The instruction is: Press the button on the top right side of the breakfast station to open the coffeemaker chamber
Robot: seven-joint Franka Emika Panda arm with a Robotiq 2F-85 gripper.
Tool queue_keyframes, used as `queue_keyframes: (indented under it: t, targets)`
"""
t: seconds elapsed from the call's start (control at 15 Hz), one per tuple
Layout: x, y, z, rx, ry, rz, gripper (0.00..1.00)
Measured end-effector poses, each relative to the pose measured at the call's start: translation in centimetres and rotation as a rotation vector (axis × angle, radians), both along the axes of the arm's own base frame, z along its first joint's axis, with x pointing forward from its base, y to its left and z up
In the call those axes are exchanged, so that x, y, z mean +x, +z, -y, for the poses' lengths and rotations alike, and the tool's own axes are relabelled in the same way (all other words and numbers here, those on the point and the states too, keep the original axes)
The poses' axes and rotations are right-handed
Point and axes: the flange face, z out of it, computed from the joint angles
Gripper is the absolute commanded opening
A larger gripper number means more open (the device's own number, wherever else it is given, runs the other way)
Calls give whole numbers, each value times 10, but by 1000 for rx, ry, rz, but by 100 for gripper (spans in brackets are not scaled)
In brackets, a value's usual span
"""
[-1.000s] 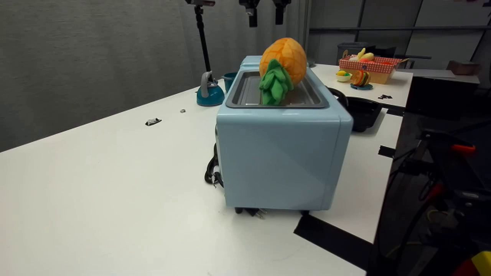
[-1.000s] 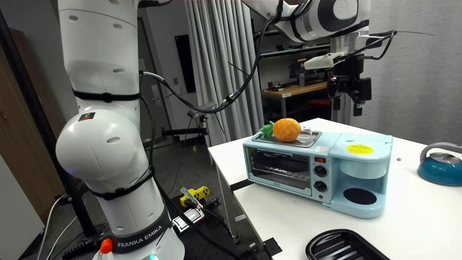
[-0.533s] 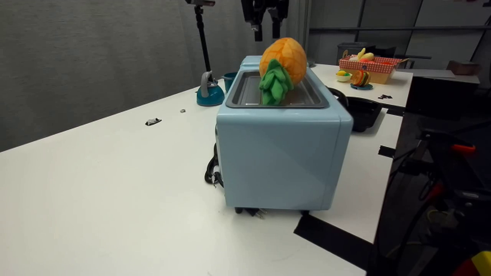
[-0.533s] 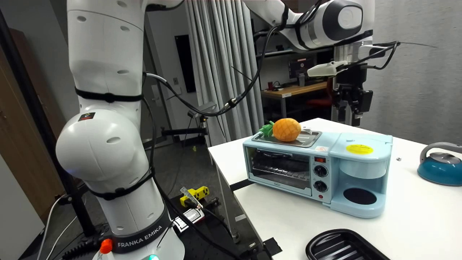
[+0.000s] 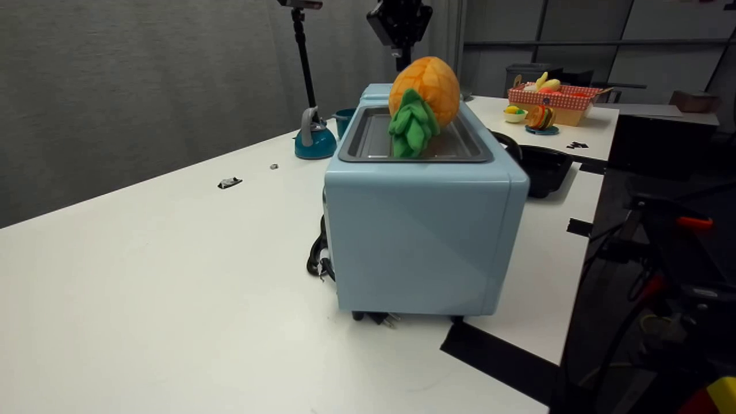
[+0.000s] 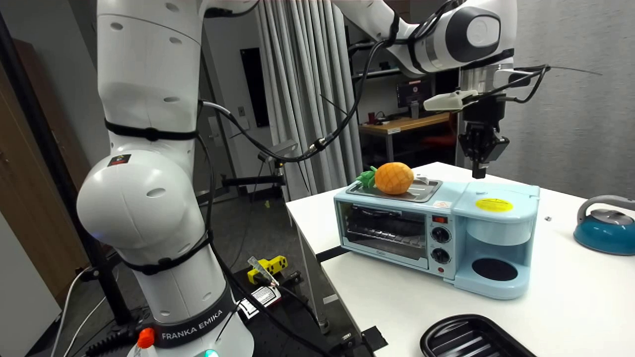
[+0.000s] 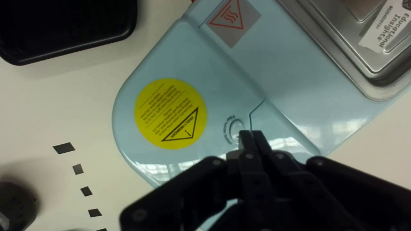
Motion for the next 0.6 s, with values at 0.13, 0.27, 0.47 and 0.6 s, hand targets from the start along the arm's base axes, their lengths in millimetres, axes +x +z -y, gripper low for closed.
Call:
queue_keyframes:
  t: [0.13, 0.27, 0.47, 0.6]
  targets:
    - [0, -4, 0, 0, -4, -6, 0]
    - [1, -9, 0, 0, -7, -12, 0]
    - [1, -16, 2, 0, -11, -23, 0]
    - [3, -20, 3, -1, -15, -28, 0]
